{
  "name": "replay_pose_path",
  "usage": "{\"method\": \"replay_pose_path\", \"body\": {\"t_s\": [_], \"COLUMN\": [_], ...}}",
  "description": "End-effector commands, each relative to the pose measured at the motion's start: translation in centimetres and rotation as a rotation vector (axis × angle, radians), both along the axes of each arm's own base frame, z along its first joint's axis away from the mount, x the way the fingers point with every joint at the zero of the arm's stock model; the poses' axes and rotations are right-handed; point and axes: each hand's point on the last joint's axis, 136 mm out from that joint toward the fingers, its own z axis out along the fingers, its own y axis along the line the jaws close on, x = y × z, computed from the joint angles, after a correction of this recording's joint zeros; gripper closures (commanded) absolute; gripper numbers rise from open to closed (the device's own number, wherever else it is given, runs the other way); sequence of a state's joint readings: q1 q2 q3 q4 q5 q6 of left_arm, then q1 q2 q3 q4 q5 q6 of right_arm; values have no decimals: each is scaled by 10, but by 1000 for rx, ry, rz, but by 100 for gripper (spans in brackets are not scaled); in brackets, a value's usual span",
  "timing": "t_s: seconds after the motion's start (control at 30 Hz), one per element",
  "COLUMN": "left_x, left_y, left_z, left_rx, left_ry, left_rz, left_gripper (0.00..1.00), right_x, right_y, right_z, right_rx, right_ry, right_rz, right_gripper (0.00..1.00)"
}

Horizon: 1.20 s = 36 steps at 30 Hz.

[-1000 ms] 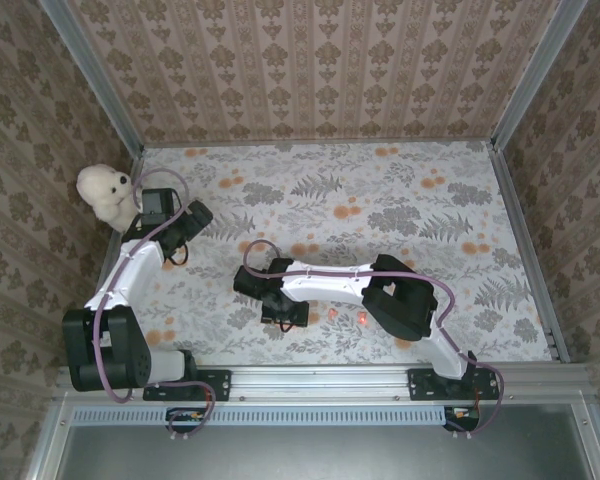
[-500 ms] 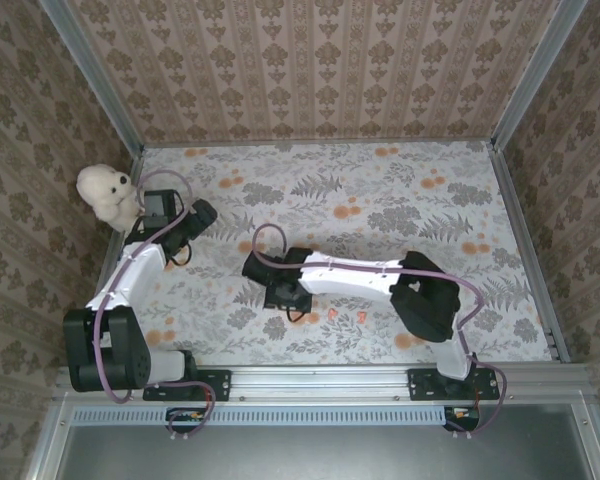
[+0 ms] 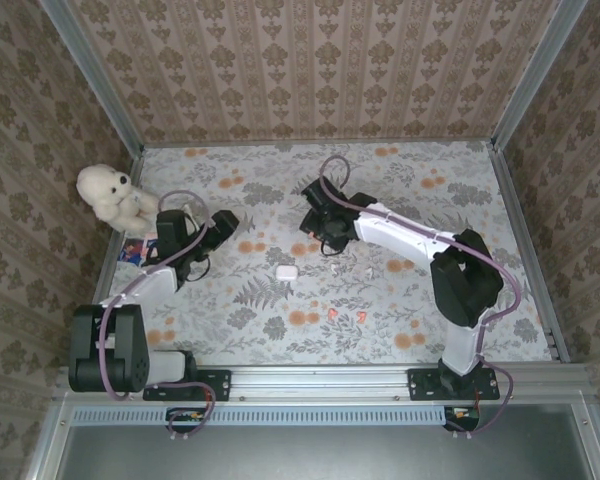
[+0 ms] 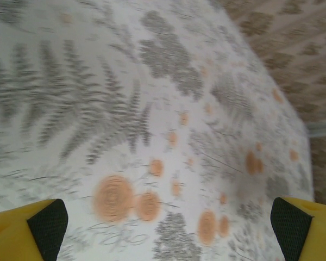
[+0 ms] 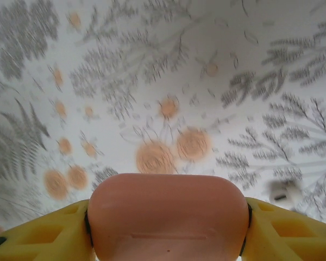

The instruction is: Insert wireless bluetooth earbuds into charging case

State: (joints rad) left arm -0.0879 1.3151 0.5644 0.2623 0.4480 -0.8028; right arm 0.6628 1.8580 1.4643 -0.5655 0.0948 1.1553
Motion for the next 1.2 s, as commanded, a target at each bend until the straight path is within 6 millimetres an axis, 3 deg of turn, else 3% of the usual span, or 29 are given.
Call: {"method": "replay_pose_path", "body": {"t_s": [0.0, 0.17, 0.3, 0.6, 1.17], "left_x": [3, -7, -8, 1, 6], "left_y": [-38, -86, -109, -133, -171], "left_z": [30, 35, 30, 18, 8], "left_rx": [-110, -168, -211, -292, -186], "left_ry": [-164, -250, -284, -324, -342], "left_rz": [-151, -305, -353, -381, -449], "left_gripper": [0, 0, 2, 12, 20], "right_x": [21, 41, 48, 54, 60], "right_y": [13, 15, 18, 24, 45], "right_z": [12, 8, 5, 1, 8], "right_rx": [123, 227, 288, 362, 406], "right_ry": [-36, -18, 0, 34, 45], "right_rz": [-14, -81, -122, -193, -200], "right_gripper": [47, 46, 46, 46, 46]}}
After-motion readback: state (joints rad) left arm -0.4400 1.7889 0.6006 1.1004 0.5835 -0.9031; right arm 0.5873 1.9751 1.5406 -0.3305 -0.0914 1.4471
